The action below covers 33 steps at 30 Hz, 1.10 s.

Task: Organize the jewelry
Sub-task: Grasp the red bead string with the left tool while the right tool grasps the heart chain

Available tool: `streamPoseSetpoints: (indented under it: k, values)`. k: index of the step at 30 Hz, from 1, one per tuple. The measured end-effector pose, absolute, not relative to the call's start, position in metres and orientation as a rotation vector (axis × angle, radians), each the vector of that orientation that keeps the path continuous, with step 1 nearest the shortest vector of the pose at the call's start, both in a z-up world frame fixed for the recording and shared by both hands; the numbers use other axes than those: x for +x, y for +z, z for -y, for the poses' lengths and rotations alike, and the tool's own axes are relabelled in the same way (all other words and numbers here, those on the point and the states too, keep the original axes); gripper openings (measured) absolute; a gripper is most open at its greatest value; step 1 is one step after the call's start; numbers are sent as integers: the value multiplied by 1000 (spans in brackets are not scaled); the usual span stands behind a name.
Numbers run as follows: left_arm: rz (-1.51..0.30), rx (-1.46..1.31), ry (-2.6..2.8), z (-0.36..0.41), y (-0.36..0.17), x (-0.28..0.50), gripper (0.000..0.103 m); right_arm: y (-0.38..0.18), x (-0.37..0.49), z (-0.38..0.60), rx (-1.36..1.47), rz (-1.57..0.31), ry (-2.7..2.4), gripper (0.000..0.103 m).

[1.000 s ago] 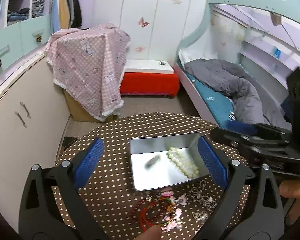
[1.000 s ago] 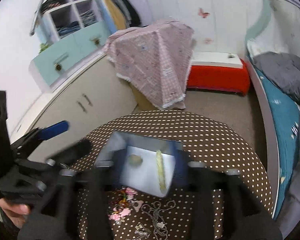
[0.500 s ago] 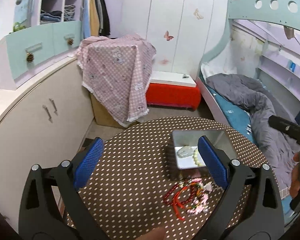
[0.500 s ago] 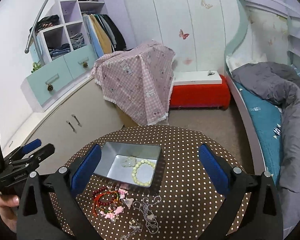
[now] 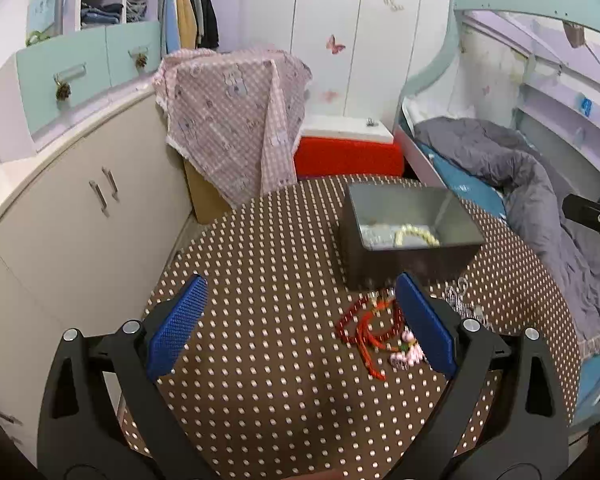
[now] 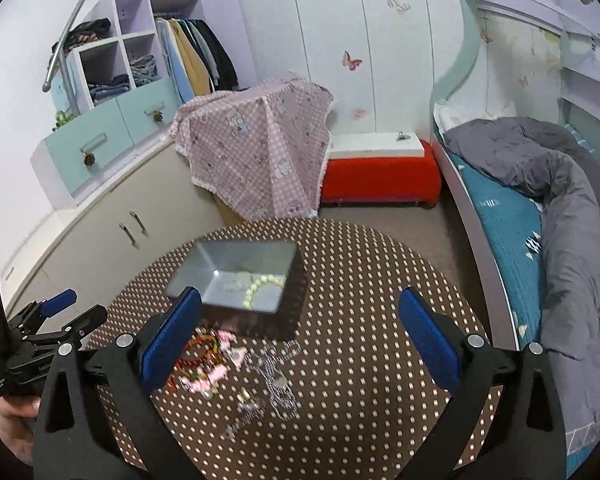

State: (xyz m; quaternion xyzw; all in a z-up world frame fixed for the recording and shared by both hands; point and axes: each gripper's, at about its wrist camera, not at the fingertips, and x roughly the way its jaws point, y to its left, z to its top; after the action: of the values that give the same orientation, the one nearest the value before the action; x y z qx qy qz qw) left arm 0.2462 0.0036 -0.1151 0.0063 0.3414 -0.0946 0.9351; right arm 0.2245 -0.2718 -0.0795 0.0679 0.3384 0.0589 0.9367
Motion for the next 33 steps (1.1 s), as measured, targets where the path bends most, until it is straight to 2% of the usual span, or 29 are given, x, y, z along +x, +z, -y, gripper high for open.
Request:
streamPoseSetpoints:
  k: [11,17,20,22,23,25,26,33]
  values:
    - [-769,23,-184,2,-144,242,93,-149,219,261,75,-853,153,95]
    - [-776,30,-183,5,-148,237,93,-176,233,243,17,-916,238,68]
    - [-781,39,-197,12,-150,232,93,-183,241,233,-12,-928,262,59]
    - [-784,49,-212,18,-151,228,93,-189,245,226,-45,-941,279,42]
    - [-788,52,-218,21,-153,227,93,-191,246,223,-66,-949,279,38]
    - [-795,62,-228,26,-156,225,93,-192,241,217,-135,-925,272,22]
    - [-798,66,-230,28,-157,225,93,-191,240,219,-125,-926,277,17]
    - [-816,61,-219,25,-164,234,93,-188,228,238,-68,-922,271,16]
